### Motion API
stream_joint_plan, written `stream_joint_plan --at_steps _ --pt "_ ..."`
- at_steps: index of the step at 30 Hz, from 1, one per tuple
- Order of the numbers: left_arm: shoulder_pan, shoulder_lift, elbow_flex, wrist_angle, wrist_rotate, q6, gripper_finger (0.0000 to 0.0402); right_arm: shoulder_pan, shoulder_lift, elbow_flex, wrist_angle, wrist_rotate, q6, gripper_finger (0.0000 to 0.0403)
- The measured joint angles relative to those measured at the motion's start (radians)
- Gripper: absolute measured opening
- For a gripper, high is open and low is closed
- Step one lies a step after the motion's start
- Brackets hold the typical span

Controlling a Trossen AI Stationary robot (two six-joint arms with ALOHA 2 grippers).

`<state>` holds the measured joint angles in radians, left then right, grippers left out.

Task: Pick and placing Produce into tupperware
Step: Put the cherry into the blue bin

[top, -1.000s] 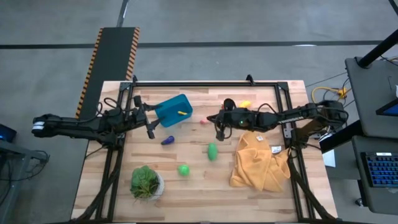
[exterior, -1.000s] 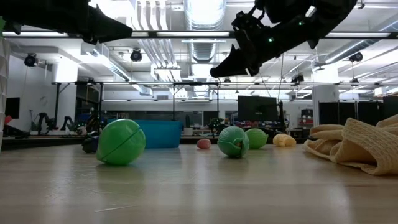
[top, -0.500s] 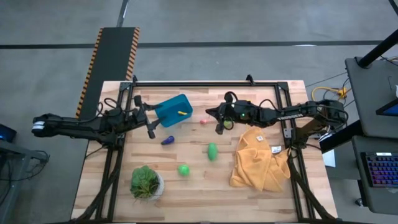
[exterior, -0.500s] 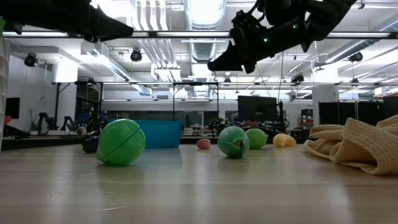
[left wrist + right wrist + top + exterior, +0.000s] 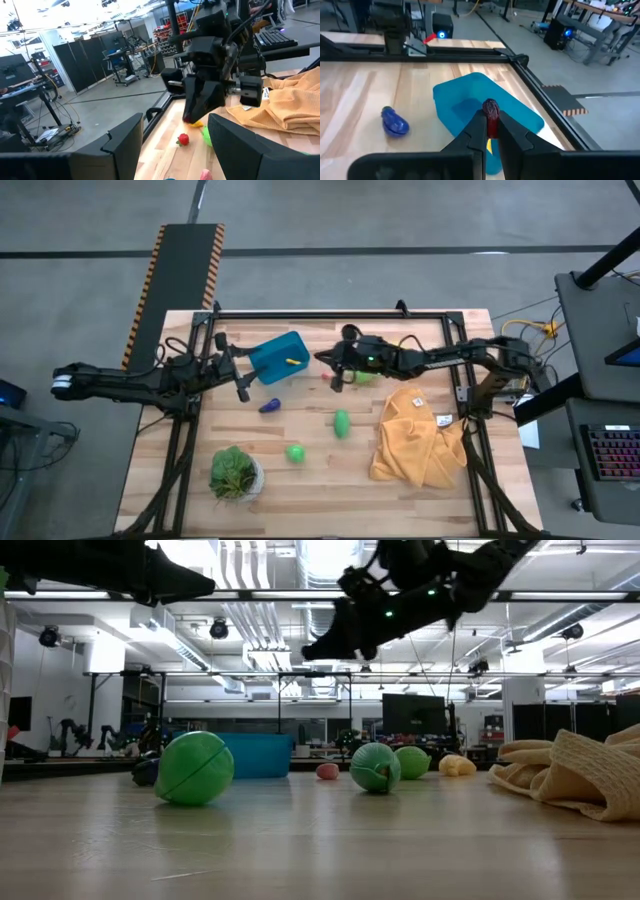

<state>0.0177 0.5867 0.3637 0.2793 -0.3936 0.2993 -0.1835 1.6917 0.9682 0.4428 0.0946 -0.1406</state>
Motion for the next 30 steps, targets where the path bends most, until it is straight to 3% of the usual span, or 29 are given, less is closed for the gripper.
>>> stream_joint_plan --at_steps 9,14,23,30 --pt "0.0 -0.024 0.0 -0.003 -0.013 0.006 0.0209 -0.065 0.164 0.275 -0.196 0.001 0.005 0.0022" --pt "0.0 -0.046 -0.004 -0.006 -0.016 0.005 0.0209 -0.085 0.229 0.406 -0.309 -0.079 0.013 0.0022" --pt "0.0 -0.066 -0.01 -0.007 -0.017 0.004 0.0209 -0.103 0.362 0.615 -0.483 -0.083 0.005 0.0022" --pt "0.0 -0.065 -0.01 -0.009 -0.017 0.003 0.0209 -0.138 0.463 0.76 -0.607 -0.15 0.046 0.0022"
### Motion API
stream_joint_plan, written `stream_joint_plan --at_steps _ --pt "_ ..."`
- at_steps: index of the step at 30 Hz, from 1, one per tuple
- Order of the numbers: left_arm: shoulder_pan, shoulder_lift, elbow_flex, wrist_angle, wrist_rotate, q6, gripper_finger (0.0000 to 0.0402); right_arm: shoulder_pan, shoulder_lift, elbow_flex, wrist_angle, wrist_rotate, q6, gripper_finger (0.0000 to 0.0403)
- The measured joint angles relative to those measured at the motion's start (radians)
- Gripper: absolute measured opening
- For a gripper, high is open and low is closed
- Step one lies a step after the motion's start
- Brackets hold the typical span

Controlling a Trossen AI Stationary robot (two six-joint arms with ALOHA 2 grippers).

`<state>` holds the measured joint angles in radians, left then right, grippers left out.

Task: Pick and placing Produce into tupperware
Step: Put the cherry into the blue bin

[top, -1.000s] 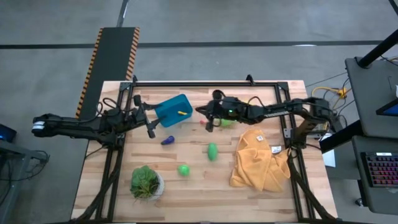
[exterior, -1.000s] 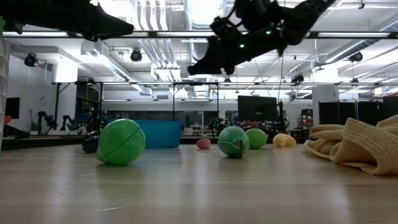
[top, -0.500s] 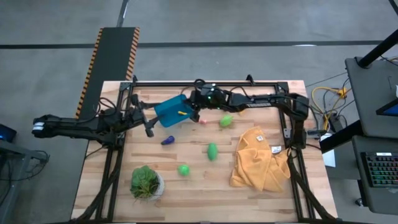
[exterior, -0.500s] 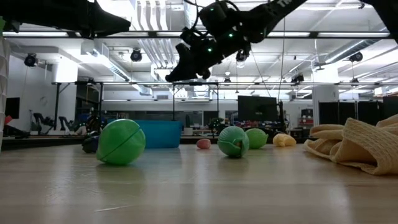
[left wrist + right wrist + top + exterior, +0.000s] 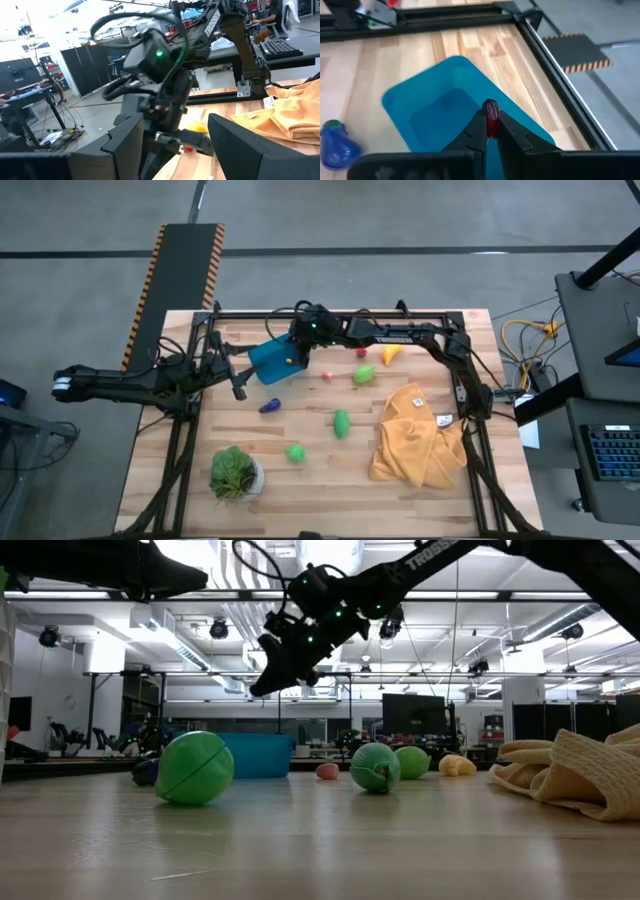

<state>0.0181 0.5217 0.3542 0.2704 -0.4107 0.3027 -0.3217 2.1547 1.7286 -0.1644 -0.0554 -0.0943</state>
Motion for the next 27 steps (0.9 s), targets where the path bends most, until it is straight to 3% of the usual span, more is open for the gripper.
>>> stream_joint_plan --at_steps 7,17,27 --pt "0.0 0.001 0.0 0.002 0.0 0.0 0.0209 -0.03 0.095 0.143 -0.12 -0.058 0.016 0.0022" --pt "0.0 0.001 0.0 0.0 0.0 0.0 0.0209 -0.066 0.252 0.377 -0.345 -0.058 0.056 0.0022" --pt "0.0 -0.001 0.0 0.0 0.0 0.0 0.0209 -0.087 0.299 0.445 -0.416 -0.05 0.068 0.0022"
